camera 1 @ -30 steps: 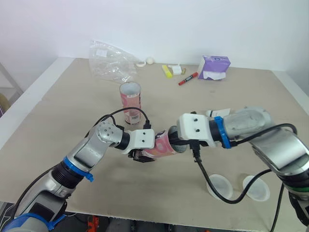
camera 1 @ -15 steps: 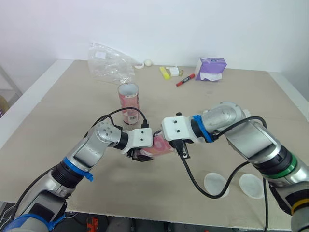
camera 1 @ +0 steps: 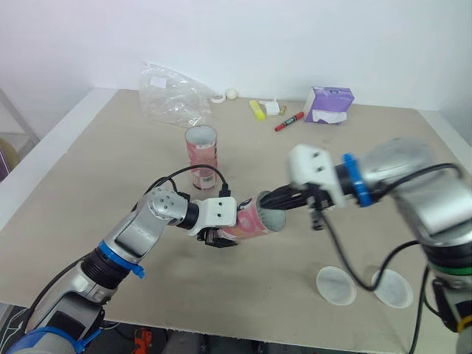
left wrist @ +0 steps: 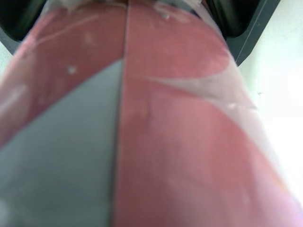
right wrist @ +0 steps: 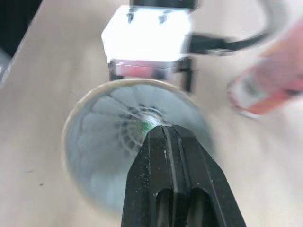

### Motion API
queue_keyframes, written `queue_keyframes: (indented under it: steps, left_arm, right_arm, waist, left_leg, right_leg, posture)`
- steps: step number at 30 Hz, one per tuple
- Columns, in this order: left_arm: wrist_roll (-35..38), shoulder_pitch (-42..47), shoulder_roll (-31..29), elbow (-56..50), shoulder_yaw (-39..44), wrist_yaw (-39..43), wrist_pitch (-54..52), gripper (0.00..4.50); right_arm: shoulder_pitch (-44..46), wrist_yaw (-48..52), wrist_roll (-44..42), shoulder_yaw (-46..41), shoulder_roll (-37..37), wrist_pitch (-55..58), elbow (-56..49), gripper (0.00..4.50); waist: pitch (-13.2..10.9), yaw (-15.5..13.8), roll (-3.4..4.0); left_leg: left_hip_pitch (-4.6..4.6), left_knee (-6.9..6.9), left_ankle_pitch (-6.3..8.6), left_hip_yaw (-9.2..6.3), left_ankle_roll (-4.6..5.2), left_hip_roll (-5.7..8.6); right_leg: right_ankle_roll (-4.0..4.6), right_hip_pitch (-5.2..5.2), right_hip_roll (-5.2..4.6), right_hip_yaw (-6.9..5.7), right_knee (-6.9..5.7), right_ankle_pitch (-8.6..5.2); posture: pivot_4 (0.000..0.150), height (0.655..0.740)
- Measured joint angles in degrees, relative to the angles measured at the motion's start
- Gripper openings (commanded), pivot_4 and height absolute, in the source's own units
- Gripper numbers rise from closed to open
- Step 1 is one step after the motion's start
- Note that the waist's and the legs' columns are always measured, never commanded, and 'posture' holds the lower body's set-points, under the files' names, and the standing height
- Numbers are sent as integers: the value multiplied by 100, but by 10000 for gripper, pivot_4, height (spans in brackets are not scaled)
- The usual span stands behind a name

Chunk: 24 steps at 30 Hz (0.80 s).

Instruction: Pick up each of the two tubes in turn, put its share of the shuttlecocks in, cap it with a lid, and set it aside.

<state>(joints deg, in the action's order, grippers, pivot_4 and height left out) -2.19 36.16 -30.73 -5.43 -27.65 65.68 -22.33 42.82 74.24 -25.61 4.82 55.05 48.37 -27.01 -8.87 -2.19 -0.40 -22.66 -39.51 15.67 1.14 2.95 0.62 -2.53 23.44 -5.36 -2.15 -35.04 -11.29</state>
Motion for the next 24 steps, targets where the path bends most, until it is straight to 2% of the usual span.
queue_keyframes:
  steps: [5, 9, 13, 17, 22, 24]
  left_arm:
    - [94, -44, 130, 233, 128, -8, 166, 30163]
    - [478, -242, 738, 734, 606, -271, 229, 30163]
    - [998, -576, 1390, 932, 747, -291, 446, 30163]
    - [1212, -740, 1684, 1048, 791, -287, 1063, 30163]
    - [1230, -926, 1888, 1646, 783, -247, 2016, 30163]
    - [1174, -945, 1921, 1968, 754, -198, 2543, 30163]
  right_arm:
    - [-1050, 59, -513, -1470, 705, 334, 100, 416]
    - [-2183, -80, -537, -2347, 863, 199, 181, 416]
    - [-3451, -296, -282, -2516, 763, -219, 86, 416]
    - [-4424, -481, 132, -2481, 736, -746, -38, 416]
    - [-5017, -589, 368, -2355, 754, -1080, -87, 416]
    - [-5131, -603, 498, -2326, 861, -1153, -65, 5073]
  waist:
    - [-3, -10, -2]
    - [-5, -9, -1]
    - [-15, -8, -3]
    - [-18, 6, -2]
    - [-26, 11, 3]
    - [-32, 19, 1]
  left_leg:
    - [-9, 1, -2, 0, 2, -2]
    - [-27, 2, -6, 0, 9, -4]
    - [-87, 0, 2, 3, 8, -1]
    - [-133, 1, -10, 16, -16, 2]
    - [-132, -6, 12, 22, 22, 4]
    - [-132, -14, 10, 26, 25, 3]
  right_leg:
    - [-24, -4, -27, -23, 0, -14]
    - [-28, -4, -41, -48, 0, -12]
    - [-28, 29, -36, -53, -4, 3]
    - [-25, 81, -2, -62, -15, 0]
    - [-28, 78, -1, -58, -12, -1]
    - [-25, 77, 2, -53, -11, -3]
  posture:
    - [1500, 7400]
    - [1500, 7400]
    - [1500, 7400]
    - [1500, 7400]
    - [1500, 7400]
    - [1500, 7400]
